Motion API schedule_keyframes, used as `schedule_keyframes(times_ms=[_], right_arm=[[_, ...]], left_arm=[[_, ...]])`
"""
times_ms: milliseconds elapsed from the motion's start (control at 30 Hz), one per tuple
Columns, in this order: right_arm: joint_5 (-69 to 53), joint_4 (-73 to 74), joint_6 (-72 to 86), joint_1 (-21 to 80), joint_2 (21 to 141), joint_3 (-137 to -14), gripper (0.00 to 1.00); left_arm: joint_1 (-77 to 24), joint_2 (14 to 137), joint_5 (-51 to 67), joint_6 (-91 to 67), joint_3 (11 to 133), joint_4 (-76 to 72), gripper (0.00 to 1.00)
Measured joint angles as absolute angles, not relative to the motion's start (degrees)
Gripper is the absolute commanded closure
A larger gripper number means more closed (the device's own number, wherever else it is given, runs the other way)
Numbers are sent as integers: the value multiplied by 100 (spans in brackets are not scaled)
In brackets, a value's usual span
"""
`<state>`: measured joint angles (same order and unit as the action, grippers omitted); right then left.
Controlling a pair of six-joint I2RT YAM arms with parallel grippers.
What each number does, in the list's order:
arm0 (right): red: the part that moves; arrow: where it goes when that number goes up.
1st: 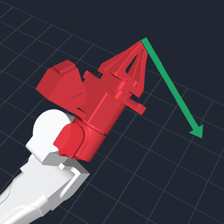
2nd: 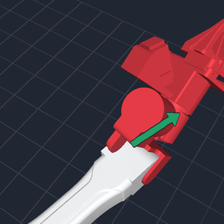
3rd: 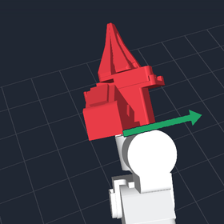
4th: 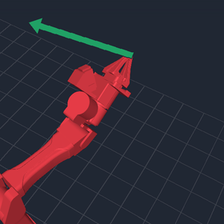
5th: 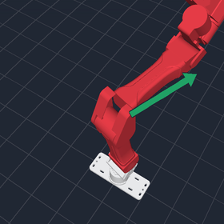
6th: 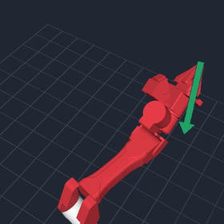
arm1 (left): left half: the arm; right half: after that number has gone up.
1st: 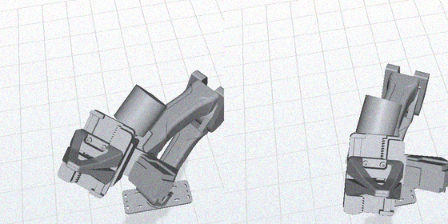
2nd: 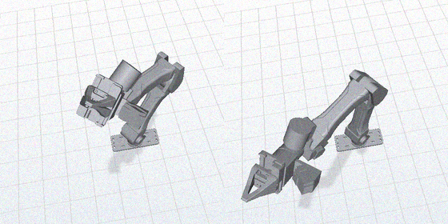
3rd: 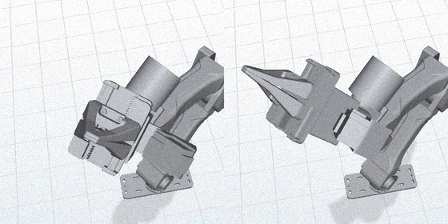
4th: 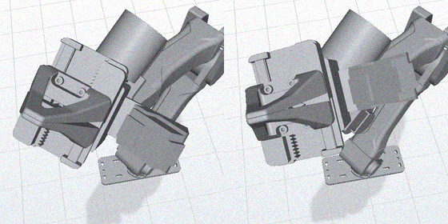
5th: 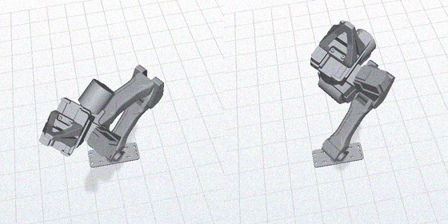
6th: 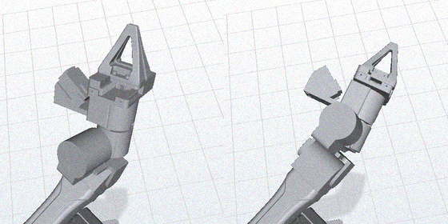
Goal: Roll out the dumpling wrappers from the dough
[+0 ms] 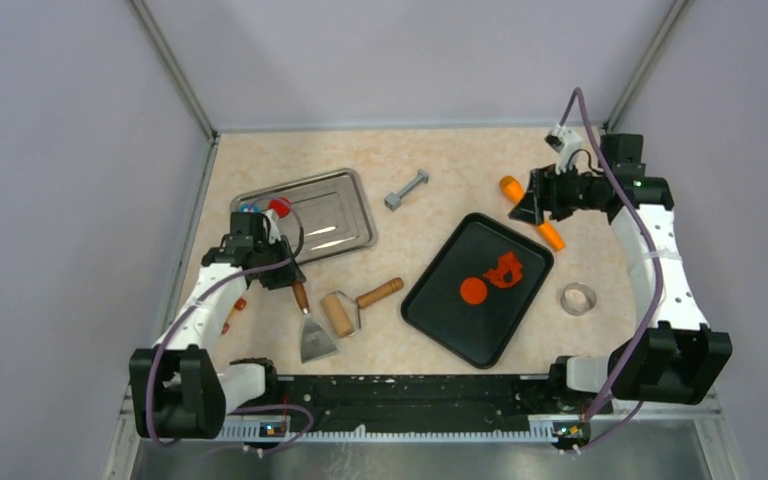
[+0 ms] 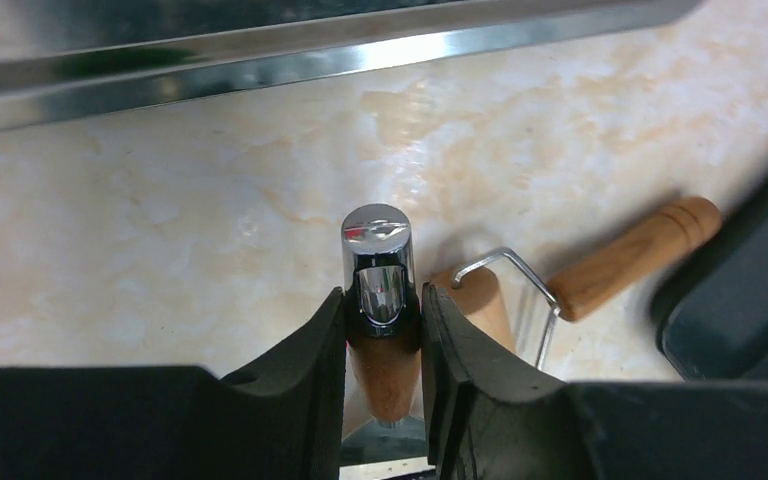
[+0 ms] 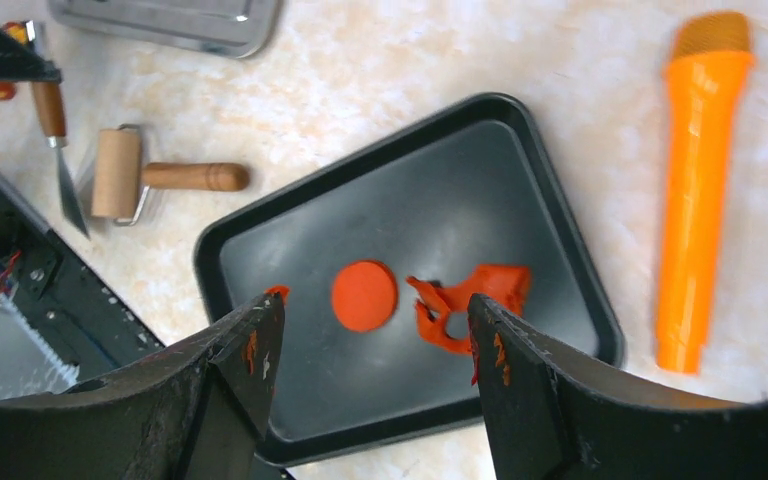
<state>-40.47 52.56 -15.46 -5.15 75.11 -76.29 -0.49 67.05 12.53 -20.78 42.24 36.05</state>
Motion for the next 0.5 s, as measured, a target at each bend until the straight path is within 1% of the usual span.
schedule_keyframes(times_ms=[233,500], right_arm=[[-4311,4296,-939,598,7599,-7085,31],[-4764,3734,-364,1160,8632,-7229,31]], left_arm=[[-395,6451,2051,-1138,4440,3605,100],[-1376,6501,3120,412,5256,3763,100]])
